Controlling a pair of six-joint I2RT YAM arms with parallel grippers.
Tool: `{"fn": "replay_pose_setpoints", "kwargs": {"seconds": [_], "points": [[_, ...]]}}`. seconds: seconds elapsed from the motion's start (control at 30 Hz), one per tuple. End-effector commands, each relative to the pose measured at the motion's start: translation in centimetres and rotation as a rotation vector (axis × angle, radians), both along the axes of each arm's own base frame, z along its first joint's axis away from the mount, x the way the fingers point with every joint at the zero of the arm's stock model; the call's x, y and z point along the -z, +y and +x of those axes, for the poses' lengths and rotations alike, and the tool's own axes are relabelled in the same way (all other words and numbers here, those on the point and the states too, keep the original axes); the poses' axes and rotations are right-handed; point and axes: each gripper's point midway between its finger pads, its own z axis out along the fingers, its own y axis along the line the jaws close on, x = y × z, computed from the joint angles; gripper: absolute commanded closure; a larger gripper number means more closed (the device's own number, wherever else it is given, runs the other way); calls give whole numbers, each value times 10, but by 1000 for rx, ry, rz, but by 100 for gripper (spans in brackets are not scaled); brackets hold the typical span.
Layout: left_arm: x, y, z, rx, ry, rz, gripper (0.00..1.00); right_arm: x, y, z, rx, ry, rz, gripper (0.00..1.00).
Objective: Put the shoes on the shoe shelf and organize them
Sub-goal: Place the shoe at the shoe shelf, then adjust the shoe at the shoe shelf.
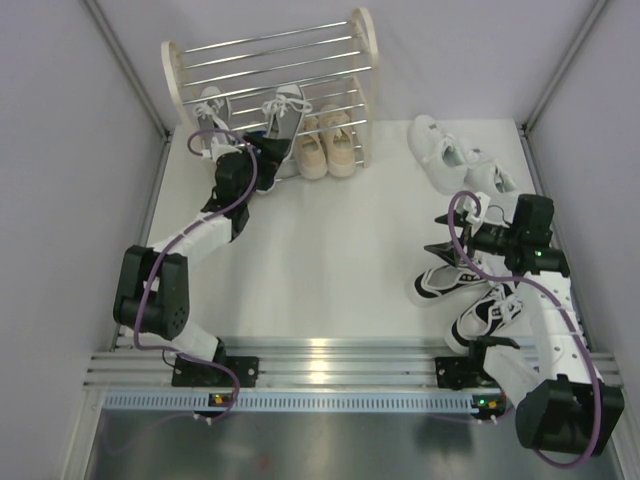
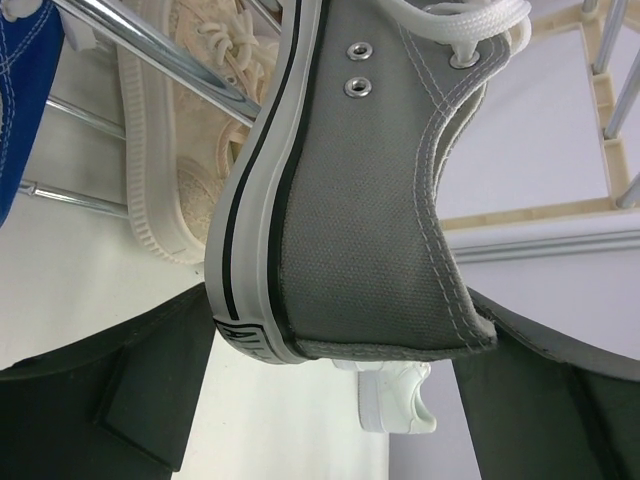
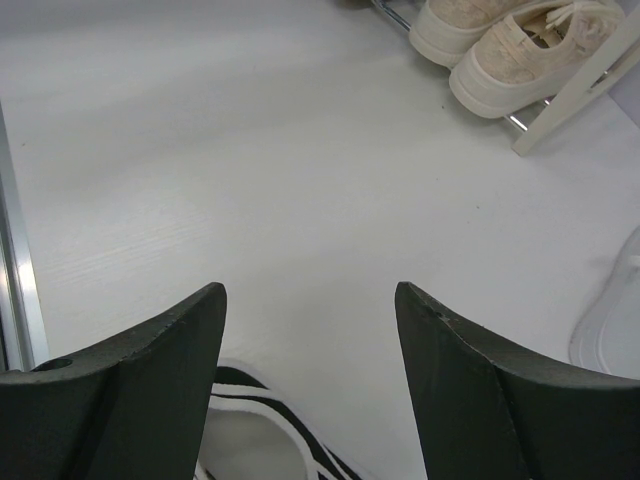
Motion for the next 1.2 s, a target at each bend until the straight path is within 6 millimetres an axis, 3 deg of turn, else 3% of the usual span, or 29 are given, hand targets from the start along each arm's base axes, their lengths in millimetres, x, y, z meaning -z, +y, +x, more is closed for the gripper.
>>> {"fn": "replay_pose_setpoints", "kwargs": {"seconds": [0.0,0.13,0.23,0.6,0.7,0.9,0.97,1.0,1.03,1.17], "points": [[-10,-3,-11,49,-59,-4,5,-6,3,-5,-39,-39,24,31],[-17,-7,-12,70,-154,-21,9,-6,2,-5,-36,-37,23,31],[-22,-5,-17,69,-235,1,2,-6,2,-4,-37,-40,21,31],[-55,-4,-20,100,-376,23,2,-4,2,-4,-42,-39,15,31],[-52,-2,-24,95,-371,30,2,-3,2,-5,-42,-34,16,31],[-19,6,-27,55,-324,36,6,-4,2,-5,-46,-37,17,31],[-28,8,-26,38,-384,22,9,-3,2,-5,-45,-34,17,31],[-22,8,-25,35,-392,28,12,-3,2,-5,-45,-34,17,31],[-35,10,-26,24,-455,21,14,-3,2,-5,-45,-34,17,31],[-35,12,-18,-7,-478,34,19,-3,2,-5,-45,-33,15,31]]}}
